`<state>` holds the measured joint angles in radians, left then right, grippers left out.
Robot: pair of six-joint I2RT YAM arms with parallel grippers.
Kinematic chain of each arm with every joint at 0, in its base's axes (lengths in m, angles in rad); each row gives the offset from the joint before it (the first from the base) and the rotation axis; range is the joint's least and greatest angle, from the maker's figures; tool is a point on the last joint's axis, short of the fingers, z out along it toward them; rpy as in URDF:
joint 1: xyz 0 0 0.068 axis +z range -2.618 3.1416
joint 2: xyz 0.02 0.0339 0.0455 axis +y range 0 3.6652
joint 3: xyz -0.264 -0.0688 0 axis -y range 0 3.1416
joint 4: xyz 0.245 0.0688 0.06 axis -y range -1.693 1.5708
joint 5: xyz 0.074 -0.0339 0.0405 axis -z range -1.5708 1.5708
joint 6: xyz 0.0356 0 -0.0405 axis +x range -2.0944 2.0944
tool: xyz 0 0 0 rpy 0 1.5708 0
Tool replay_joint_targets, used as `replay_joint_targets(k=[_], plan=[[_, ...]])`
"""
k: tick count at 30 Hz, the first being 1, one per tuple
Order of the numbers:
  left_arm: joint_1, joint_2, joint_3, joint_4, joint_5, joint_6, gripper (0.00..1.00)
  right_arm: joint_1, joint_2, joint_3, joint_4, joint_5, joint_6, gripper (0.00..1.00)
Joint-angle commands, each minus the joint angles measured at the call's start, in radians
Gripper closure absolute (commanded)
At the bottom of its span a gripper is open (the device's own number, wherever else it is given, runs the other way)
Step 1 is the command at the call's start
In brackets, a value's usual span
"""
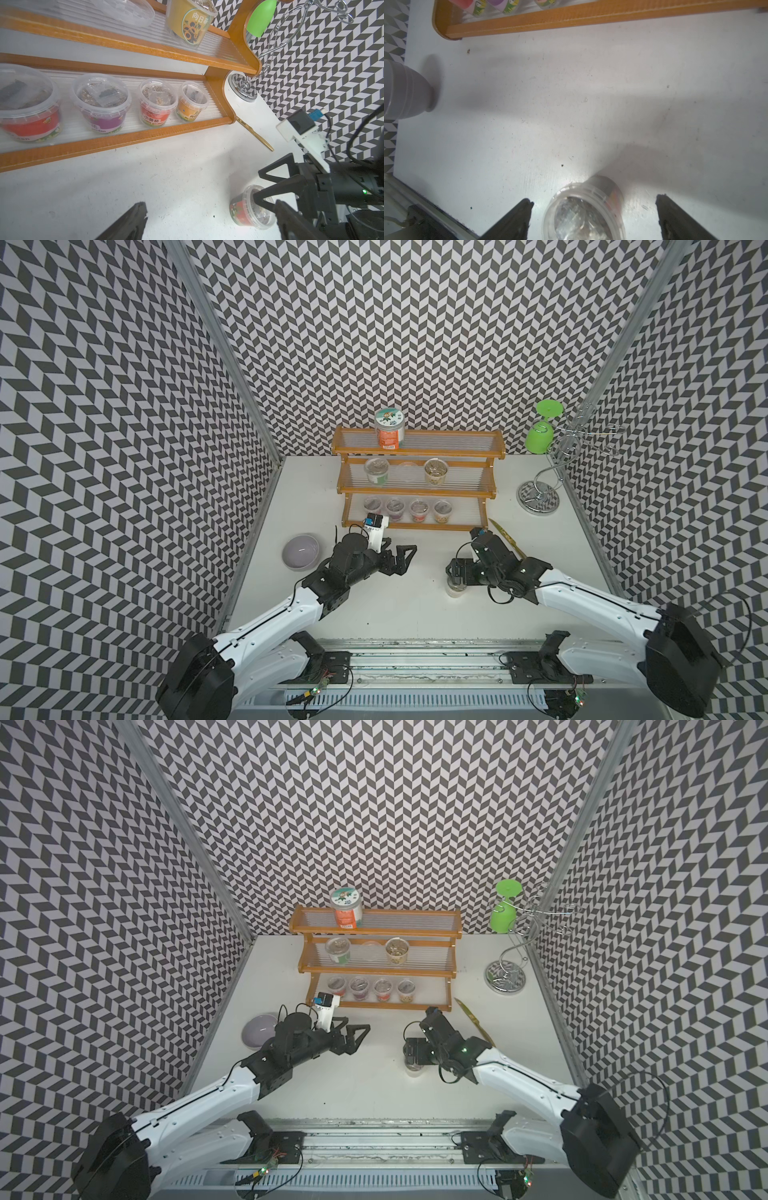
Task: Place the seed container on the shelf
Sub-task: Move the seed jar to the center of the board, then pick up the seed jar at the center of the board.
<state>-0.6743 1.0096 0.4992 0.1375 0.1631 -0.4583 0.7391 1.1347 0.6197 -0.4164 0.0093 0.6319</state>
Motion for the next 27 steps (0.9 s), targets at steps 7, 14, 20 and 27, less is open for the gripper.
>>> replay_joint_targets(k=[7,14,20,27], plan=[[-0.006,0.041,0.005,0.034,0.029,0.011,0.01,0.136,-0.117,-0.064,-0.053,0.108,0.123,0.06],[-0.006,0.031,0.002,0.034,0.011,0.004,0.0,0.213,0.0,-0.009,0.001,0.153,0.117,0.09],[-0.007,0.016,-0.021,0.037,-0.004,-0.003,0.01,0.234,0.059,-0.017,0.032,0.225,0.123,0.15],[-0.007,0.01,-0.036,0.035,-0.014,0.003,0.01,0.24,0.016,-0.101,0.175,0.299,0.108,0.2]])
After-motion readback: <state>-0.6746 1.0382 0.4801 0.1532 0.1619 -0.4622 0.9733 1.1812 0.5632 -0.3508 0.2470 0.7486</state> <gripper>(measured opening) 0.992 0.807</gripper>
